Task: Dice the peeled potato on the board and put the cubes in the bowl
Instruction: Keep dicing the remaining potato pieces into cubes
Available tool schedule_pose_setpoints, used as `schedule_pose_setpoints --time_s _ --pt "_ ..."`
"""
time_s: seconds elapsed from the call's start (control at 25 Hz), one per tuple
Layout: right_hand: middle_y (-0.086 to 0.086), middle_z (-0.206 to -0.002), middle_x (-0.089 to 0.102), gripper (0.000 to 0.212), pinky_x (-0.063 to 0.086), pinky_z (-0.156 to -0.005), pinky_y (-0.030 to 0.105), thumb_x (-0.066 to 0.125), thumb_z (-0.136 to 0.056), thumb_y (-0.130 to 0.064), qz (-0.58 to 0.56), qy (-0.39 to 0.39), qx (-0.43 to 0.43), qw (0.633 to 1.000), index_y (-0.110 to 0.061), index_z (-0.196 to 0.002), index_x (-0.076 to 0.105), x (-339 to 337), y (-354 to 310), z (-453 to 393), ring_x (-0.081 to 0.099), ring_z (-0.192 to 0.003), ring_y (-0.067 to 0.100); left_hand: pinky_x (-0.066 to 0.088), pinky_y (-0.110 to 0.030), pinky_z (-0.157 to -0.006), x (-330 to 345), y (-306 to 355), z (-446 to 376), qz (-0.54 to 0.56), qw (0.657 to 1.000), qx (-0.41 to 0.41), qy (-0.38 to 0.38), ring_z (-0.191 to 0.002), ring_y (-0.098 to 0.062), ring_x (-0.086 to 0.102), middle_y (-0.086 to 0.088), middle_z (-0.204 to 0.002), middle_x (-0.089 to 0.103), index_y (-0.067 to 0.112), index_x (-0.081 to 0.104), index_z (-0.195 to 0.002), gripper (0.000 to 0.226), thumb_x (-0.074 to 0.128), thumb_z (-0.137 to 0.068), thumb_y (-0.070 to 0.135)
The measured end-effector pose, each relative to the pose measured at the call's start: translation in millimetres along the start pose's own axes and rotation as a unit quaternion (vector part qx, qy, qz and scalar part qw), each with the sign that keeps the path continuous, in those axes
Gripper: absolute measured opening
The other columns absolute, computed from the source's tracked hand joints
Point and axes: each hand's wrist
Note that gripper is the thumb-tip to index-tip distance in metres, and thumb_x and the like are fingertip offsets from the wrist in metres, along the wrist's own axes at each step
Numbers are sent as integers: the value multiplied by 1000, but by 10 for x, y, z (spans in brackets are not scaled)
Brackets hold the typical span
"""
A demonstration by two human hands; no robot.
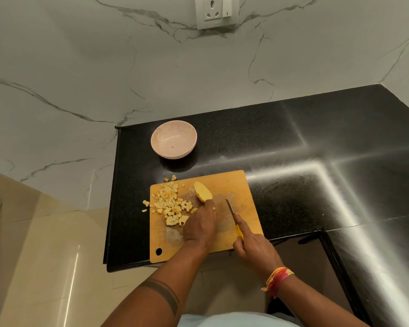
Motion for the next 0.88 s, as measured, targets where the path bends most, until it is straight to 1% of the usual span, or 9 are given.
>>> schedule_pose_setpoints --time_s 0.12,0.24,0.36,0.44,0.52,0.6,0.68,0.76,0.88 --pt "-2 -66 58 73 46 -55 41 40 -99 -30 7 -10 -13 1000 -37 -161 3 0 -40 -12 55 -57 18 54 -42 -69 0 4 -9 -11 1000 5 4 -98 -30 68 -7 -112 69 23 47 -135 30 37 -108 32" --pt "-1 -68 59 72 43 -53 38 40 -99 -30 19 -17 -18 1000 -35 -162 4 18 -86 -10 56 -58 18 53 -42 -70 -17 -12 -10 -26 1000 10 8 -99 -30 68 -7 -113 69 21 49 -133 29 36 -109 30" --pt "-1 -67 60 73 41 -52 38 40 -98 -30 16 -10 -13 1000 -36 -161 3 24 -88 -43 56 -58 18 48 -35 -65 -32 59 -27 15 999 24 27 -92 -26 68 -5 -105 71 21 60 -118 27 40 -107 35" --pt "-2 -67 59 74 38 -50 36 40 -98 -30 13 -4 -12 1000 -38 -161 2 24 -72 -42 54 -57 18 42 -31 -61 -44 191 -18 107 994 -12 29 -86 -23 67 -1 -98 73 24 67 -109 23 49 -104 37" --pt "-3 -66 57 75 32 -48 33 41 -98 -29 5 3 -9 1000 -38 -161 2 24 -56 -17 52 -56 17 41 -29 -63 -18 268 -36 179 980 -84 15 -86 -22 66 1 -98 73 27 70 -105 19 56 -101 39" --pt "-4 -65 55 74 30 -48 31 41 -98 -29 2 6 -3 1000 -36 -162 3 19 -33 10 51 -55 16 41 -29 -67 21 259 -62 200 970 -139 3 -90 -23 65 1 -101 73 28 71 -105 18 59 -99 40" --pt "-4 -64 54 73 31 -48 31 42 -99 -28 -1 8 -2 1000 -36 -162 6 19 -4 25 48 -53 15 41 -31 -68 23 204 -61 194 968 -160 2 -91 -23 63 0 -101 71 27 68 -104 15 61 -99 39" --pt "-4 -63 53 73 33 -48 32 42 -99 -27 -3 7 0 1000 -36 -162 6 27 6 41 47 -52 15 43 -32 -68 15 131 -25 178 974 -139 11 -91 -21 62 0 -103 68 26 63 -104 12 60 -100 37" --pt "-4 -62 52 73 31 -48 34 43 -98 -28 -1 11 -1 1000 -36 -162 8 43 -6 61 46 -52 16 46 -32 -71 22 32 55 145 989 -34 6 -98 -20 60 3 -114 59 30 61 -120 19 57 -101 32"
Point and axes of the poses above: each hand's wrist, its own z-axis away from the middle knuckle, its own x-axis out of the palm, y = z × x
